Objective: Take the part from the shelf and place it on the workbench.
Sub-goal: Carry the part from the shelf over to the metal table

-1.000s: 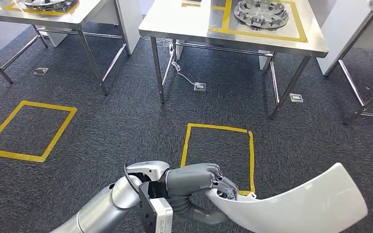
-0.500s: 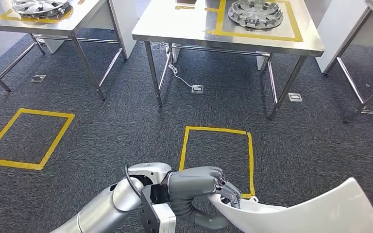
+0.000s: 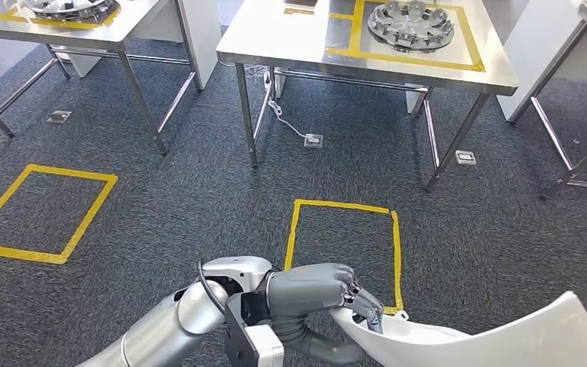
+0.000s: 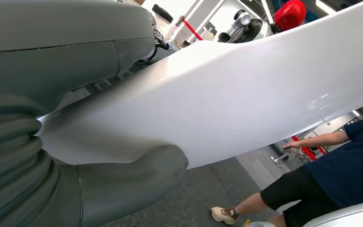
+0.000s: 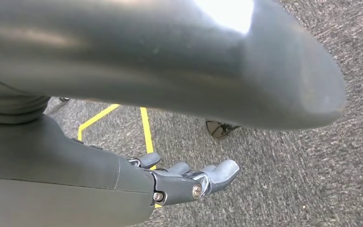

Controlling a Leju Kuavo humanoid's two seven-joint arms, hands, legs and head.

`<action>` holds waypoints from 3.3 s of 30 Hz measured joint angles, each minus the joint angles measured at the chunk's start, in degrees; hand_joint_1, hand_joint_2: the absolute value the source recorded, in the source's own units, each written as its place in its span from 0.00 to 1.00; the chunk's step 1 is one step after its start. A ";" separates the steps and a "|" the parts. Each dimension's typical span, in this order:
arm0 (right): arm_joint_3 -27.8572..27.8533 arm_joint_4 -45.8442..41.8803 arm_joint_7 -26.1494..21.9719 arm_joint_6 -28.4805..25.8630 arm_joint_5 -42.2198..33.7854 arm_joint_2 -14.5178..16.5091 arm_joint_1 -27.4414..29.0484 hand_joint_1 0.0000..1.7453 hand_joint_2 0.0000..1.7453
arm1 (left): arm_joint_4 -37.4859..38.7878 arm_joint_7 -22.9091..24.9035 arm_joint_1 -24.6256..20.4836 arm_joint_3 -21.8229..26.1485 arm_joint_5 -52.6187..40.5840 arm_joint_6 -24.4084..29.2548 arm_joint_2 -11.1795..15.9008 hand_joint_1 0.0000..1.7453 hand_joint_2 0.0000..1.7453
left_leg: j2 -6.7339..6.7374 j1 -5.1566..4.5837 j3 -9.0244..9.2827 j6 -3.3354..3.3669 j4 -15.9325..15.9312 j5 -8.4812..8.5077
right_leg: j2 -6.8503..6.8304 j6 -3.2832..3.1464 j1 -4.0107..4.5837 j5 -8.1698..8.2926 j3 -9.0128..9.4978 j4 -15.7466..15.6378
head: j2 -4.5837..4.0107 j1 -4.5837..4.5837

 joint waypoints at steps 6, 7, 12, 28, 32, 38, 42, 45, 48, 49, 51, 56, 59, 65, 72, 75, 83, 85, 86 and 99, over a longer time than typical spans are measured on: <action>0.03 0.00 -0.04 0.03 -0.23 0.15 -0.44 0.00 0.00 | -0.63 0.67 -0.80 -0.44 -0.07 0.12 -0.43 1.00 1.00 | 0.12 0.28 0.57 1.20 -1.12 0.46 | -0.07 0.84 -0.30 -1.76 -0.99 2.58 | 0.00 0.14; 0.03 0.00 -0.03 0.08 -0.44 0.17 -0.51 0.00 0.00 | -0.68 0.76 -0.91 -0.53 -0.08 0.19 -0.55 1.00 1.00 | 0.18 0.38 0.71 1.33 -1.33 0.56 | -0.08 0.89 -0.32 -3.38 -2.44 5.63 | 0.00 0.27; 0.03 0.00 0.07 0.07 -0.91 0.27 -0.53 0.00 0.00 | -0.61 1.03 -1.04 -0.89 -0.08 0.33 -0.68 1.00 1.00 | 0.26 0.43 0.73 1.05 -1.11 0.26 | -0.09 0.99 -0.38 -5.22 -7.81 14.62 | 0.00 0.55; 0.03 0.00 1.06 -0.48 -0.64 0.50 -0.63 0.00 0.00 | -0.58 1.06 -1.78 -2.46 0.60 0.58 -0.85 1.00 1.00 | 0.39 0.62 -6.26 -2.44 11.46 -2.98 | -0.03 -2.81 0.09 -1.17 0.24 1.11 | 0.00 -0.04; 0.03 0.00 0.93 -0.44 -0.62 0.68 -0.66 0.00 0.00 | -0.60 1.09 -1.93 -2.90 0.78 0.62 -0.90 1.00 1.00 | 0.38 0.20 -1.38 -1.31 0.06 1.46 | 0.08 -1.71 0.34 -2.18 0.91 1.18 | 0.00 -0.09; 0.03 0.01 -0.20 0.02 -1.27 0.84 -0.85 0.00 0.00 | -0.58 1.06 -2.09 -3.27 0.84 0.64 -1.14 1.00 1.00 | 0.37 0.54 0.22 0.45 -1.17 0.81 | -0.06 0.07 0.14 -5.82 -2.12 7.95 | 0.00 0.42; 0.03 0.00 -0.34 0.03 -1.48 0.85 -0.54 0.00 0.00 | -0.21 1.06 -1.80 -3.42 0.84 0.64 -1.15 1.00 1.00 | 0.29 0.45 0.94 0.70 -1.00 -0.14 | -0.06 0.38 0.12 -6.12 -9.03 16.59 | 0.00 0.63; 0.03 0.00 -0.41 0.02 -1.58 0.85 -0.57 0.00 0.00 | -0.14 1.05 -1.79 -3.46 0.84 0.64 -1.20 1.00 1.00 | 0.19 0.34 2.00 0.14 -0.67 -1.28 | -0.13 -0.07 0.22 0.85 -5.01 5.45 | 0.00 0.76; 0.02 0.00 -0.32 0.09 -1.88 0.85 -0.61 0.00 0.00 | -0.13 1.08 -1.82 -3.50 0.80 0.66 -1.25 1.00 1.00 | 0.11 0.11 2.34 -0.82 -0.64 -2.00 | -0.08 -1.22 0.71 1.59 -3.29 1.49 | 0.00 0.79; 0.01 0.00 -0.18 0.17 -2.12 0.86 -0.61 0.00 0.00 | -0.18 1.15 -1.84 -3.51 0.76 0.71 -1.32 1.00 1.00 | 0.13 0.11 2.52 -1.16 -0.79 -2.17 | -0.03 -1.63 0.65 1.48 -3.21 1.43 | 0.00 0.76; -0.01 0.00 0.08 0.45 -2.54 0.88 -0.63 0.00 0.00 | -0.46 1.44 -1.95 -3.53 0.63 0.90 -1.47 1.00 1.00 | 0.25 0.15 2.52 -1.80 0.21 -3.01 | 0.00 -2.40 0.40 1.25 -2.57 1.11 | 0.00 0.64; -0.08 0.00 0.46 0.70 -3.15 0.87 -0.76 0.00 0.00 | -0.85 2.06 -1.86 -3.74 0.42 1.21 -1.43 1.00 1.00 | 0.40 0.48 -6.43 -2.63 15.60 -8.08 | 0.16 -3.32 0.25 0.14 -0.96 0.91 | 0.00 0.14; -0.10 0.00 0.58 0.63 -3.45 0.90 -0.76 0.00 0.00 | -0.91 2.09 -1.74 -3.84 0.37 1.21 -1.37 1.00 1.00 | 0.32 0.52 -5.18 -2.34 9.45 -1.89 | 0.70 -2.97 0.26 -0.82 0.33 0.94 | 0.00 0.06; -0.12 0.00 0.68 0.63 -3.46 0.98 -0.94 0.00 0.00 | -1.13 2.11 -1.77 -3.87 0.32 1.21 -1.45 1.00 1.00 | -0.23 0.22 -1.04 -0.64 -0.45 1.47 | 1.29 -1.05 0.28 -2.18 1.15 0.84 | 0.00 0.04; -0.37 0.00 0.78 0.03 -4.20 1.04 -0.97 0.00 0.00 | -1.13 2.13 -1.79 -4.12 0.01 1.21 -1.85 1.00 1.00 | 0.74 0.44 0.83 0.73 -1.05 0.05 | 0.35 0.11 0.25 -6.96 -8.99 17.14 | 0.00 0.66; -0.87 0.00 0.77 -0.21 -4.64 1.04 -0.90 0.00 0.00 | -1.11 2.18 -2.04 -4.27 -0.07 1.19 -2.16 1.00 1.00 | 0.91 0.40 2.07 0.28 -0.79 -1.14 | -0.39 -0.13 0.29 0.13 -6.02 7.82 | 0.00 0.78; -1.15 0.00 0.88 -0.22 -4.81 1.05 -1.03 0.00 0.00 | -1.16 2.23 -2.66 -4.91 -0.08 1.19 -2.59 1.00 1.00 | 1.17 0.15 1.04 -2.22 3.63 -4.64 | -0.58 -3.12 0.42 1.20 -2.59 1.22 | 0.00 0.65; -1.15 0.00 1.21 -0.29 -4.53 1.05 -1.07 0.00 0.00 | -1.14 2.21 -2.66 -5.06 -0.05 1.18 -2.46 1.00 1.00 | 1.07 0.26 -3.33 -2.55 11.49 -7.57 | -0.45 -3.50 0.45 0.68 -2.04 1.23 | 0.00 0.49; -1.15 0.00 1.44 -0.35 -4.34 1.05 -1.04 0.00 0.00 | -1.12 2.22 -2.63 -5.13 -0.04 1.16 -2.37 1.00 1.00 | 1.06 0.29 -5.48 -2.62 14.75 -8.26 | -0.35 -3.53 0.46 0.40 -1.72 1.24 | 0.00 0.48; -1.13 0.00 2.50 -0.39 -3.27 1.35 -1.24 0.00 0.00 | -1.18 2.29 -3.11 -5.83 0.92 1.01 -2.46 1.00 1.00 | 0.58 0.33 1.05 0.77 -1.32 0.28 | 0.17 -0.32 0.46 -4.46 -2.33 8.59 | 0.00 0.78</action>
